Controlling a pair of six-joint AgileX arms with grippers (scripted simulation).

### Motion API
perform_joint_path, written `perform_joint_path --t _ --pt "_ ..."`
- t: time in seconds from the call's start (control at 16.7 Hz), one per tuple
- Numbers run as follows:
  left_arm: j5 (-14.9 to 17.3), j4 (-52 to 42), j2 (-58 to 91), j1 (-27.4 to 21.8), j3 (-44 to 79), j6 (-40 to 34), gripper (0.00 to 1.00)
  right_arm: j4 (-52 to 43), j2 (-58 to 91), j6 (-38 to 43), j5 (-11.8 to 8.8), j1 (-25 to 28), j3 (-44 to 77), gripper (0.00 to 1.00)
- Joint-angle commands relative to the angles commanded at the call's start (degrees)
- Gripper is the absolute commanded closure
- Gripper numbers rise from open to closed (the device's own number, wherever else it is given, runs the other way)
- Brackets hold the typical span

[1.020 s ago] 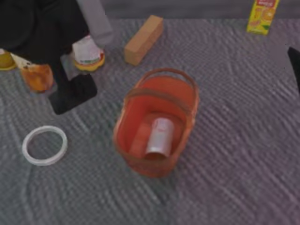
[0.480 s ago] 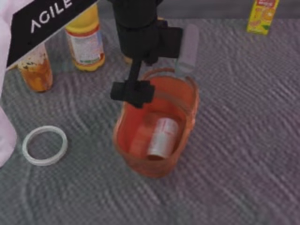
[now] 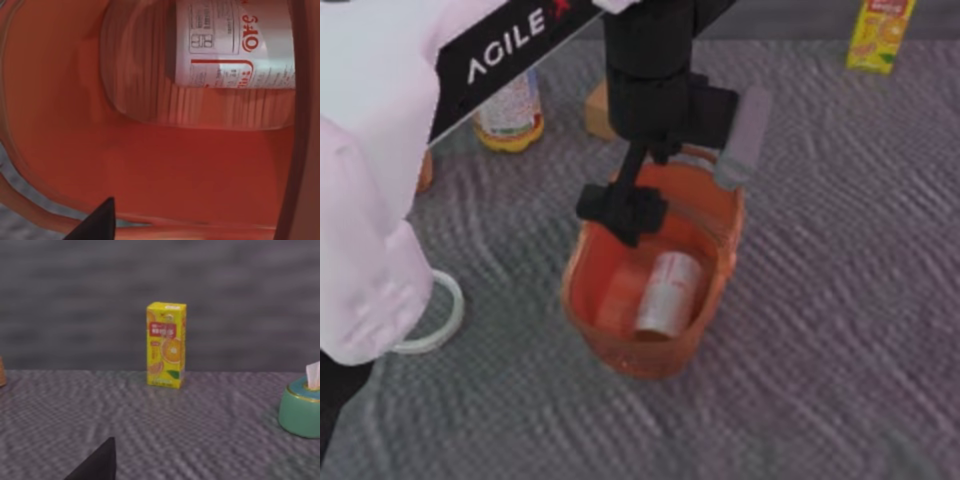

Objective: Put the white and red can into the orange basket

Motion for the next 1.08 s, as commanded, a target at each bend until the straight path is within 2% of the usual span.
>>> perform_joint_path --t 0.78,1.08 --pt "-0.01 5.63 -1.45 0.04 -7.07 0.03 0.0 0.0 0.0 0.0 0.0 0.0 0.0 0.0" --pt "-0.01 5.63 -1.45 0.04 -7.07 0.03 0.38 0.0 0.0 0.0 0.0 0.0 0.0 0.0"
